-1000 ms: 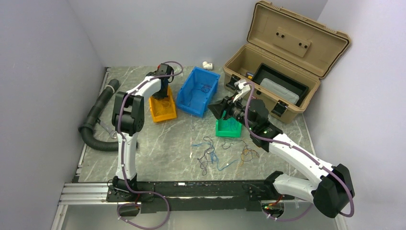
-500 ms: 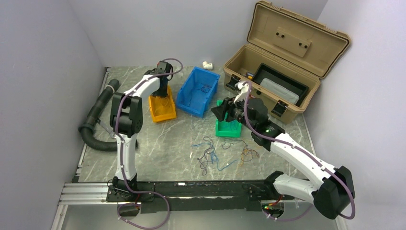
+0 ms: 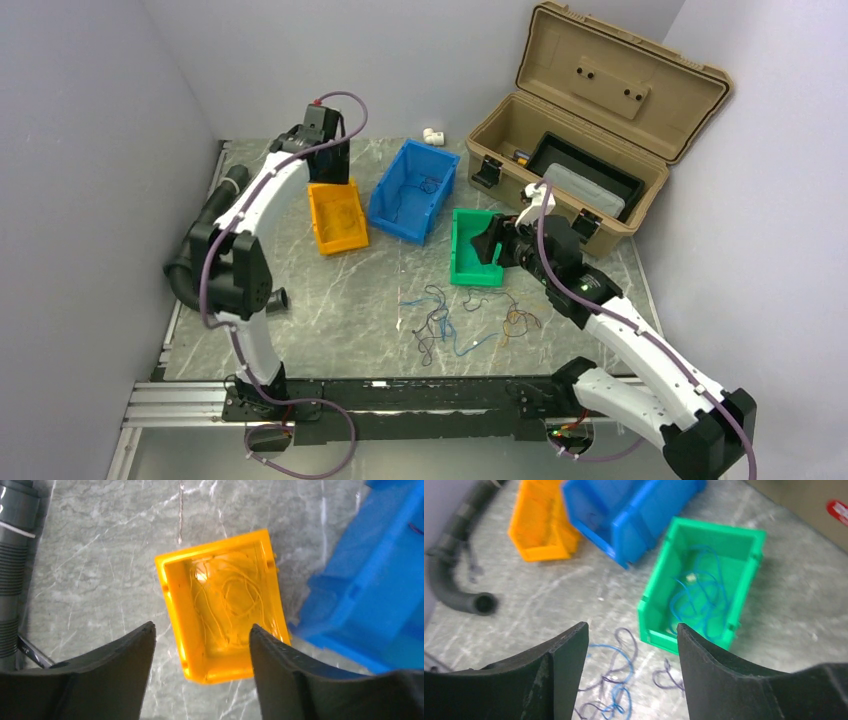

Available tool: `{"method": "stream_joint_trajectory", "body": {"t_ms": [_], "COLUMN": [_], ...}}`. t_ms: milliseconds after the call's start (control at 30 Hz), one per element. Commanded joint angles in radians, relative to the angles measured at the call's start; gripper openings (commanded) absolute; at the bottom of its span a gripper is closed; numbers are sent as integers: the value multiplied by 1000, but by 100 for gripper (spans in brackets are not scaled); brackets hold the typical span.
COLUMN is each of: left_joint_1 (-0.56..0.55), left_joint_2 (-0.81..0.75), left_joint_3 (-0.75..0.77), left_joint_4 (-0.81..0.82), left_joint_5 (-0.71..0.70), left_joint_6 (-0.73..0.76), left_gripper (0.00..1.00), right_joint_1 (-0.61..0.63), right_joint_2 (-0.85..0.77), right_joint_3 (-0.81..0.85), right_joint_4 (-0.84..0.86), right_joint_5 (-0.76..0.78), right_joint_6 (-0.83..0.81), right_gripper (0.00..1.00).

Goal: Untangle the cables

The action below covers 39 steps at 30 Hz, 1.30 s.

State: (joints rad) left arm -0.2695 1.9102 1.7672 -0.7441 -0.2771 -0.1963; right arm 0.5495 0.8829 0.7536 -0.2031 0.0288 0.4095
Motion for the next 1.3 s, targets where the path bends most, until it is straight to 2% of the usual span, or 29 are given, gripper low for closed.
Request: {"method": "stream_joint_trajectory", "body": {"t_ms": [0, 67, 100, 300, 433, 533, 700, 800, 1100, 1200, 1267], "left_joint_1": [-11, -13, -14, -83, -190, -264, -396, -448, -506, -506, -506], "left_joint_2": [-208, -276, -301, -488, -672, -765, -807, -814, -844, -863, -876], "left_joint_3": [-114, -164, -179, -340, -539, -680, -804, -851, -893, -901, -909], "left_joint_4": [63, 92, 92, 149, 276, 400, 472, 508, 525, 519, 520], "left_joint_5": [63, 89, 99, 110, 161, 239, 267, 267, 268, 259, 252], "left_joint_6": [25, 32, 33, 12, -28, -75, -123, -136, -126, -119, -118], "left_gripper": [81, 97, 99, 100, 99, 100, 99, 99, 100, 99, 99], "right_joint_1": [-44, -71, -89, -206, -249, -257, -274, -315, -467, -483, -484], "right_joint_2": [27, 15, 5, -17, -5, -18, -26, -27, -17, 39, 57], "right_joint_3": [44, 44, 36, -49, -94, -118, -136, -166, -321, -359, -358], "right_joint_4": [-213, -270, -289, -372, -427, -461, -569, -577, -388, -273, -238], "right_joint_5": [113, 166, 182, 176, 178, 159, 228, 212, 74, 4, -15], "right_joint_6": [54, 85, 102, 197, 230, 315, 491, 556, 638, 628, 615], "right_gripper": [71, 77, 79, 84, 77, 74, 74, 72, 70, 61, 44]}}
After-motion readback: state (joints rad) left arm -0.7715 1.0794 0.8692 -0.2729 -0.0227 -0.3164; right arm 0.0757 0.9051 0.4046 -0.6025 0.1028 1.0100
